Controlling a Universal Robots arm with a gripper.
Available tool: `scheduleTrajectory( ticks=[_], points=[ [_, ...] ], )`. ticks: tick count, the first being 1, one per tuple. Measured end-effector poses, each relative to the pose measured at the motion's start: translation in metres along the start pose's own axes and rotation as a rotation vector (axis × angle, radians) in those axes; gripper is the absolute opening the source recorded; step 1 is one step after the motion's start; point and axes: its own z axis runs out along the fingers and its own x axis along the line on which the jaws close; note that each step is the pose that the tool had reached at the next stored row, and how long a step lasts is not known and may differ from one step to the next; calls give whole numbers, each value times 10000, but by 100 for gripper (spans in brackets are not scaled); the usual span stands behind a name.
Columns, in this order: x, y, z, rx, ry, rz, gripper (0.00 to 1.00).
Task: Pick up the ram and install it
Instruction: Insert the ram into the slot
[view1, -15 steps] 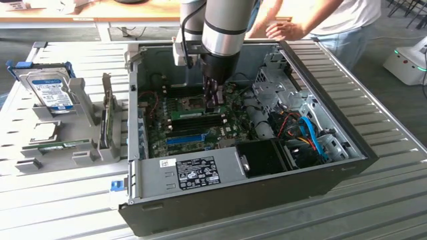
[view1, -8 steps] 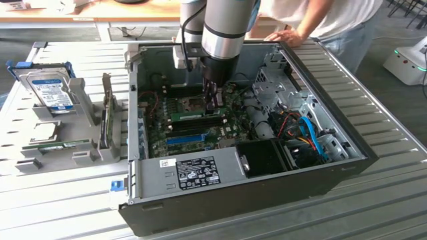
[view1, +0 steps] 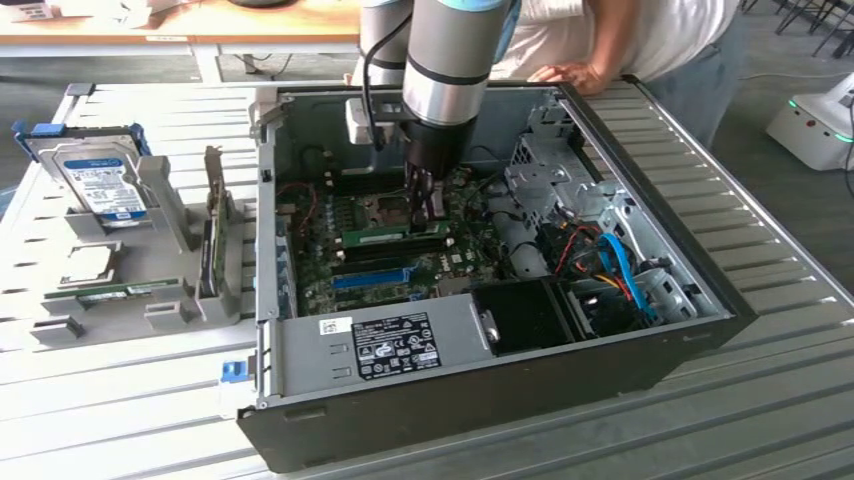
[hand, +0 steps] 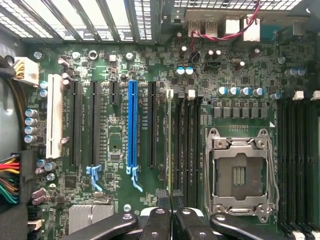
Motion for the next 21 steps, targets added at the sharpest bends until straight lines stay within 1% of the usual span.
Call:
scheduleTrajectory(
  ticks=[2,8,21],
  points=[
    [0,0,16,0,1,0,12],
    [1,-1,18,-1,1,1,12],
    [0,-41,17,-1,1,2,12]
  ],
)
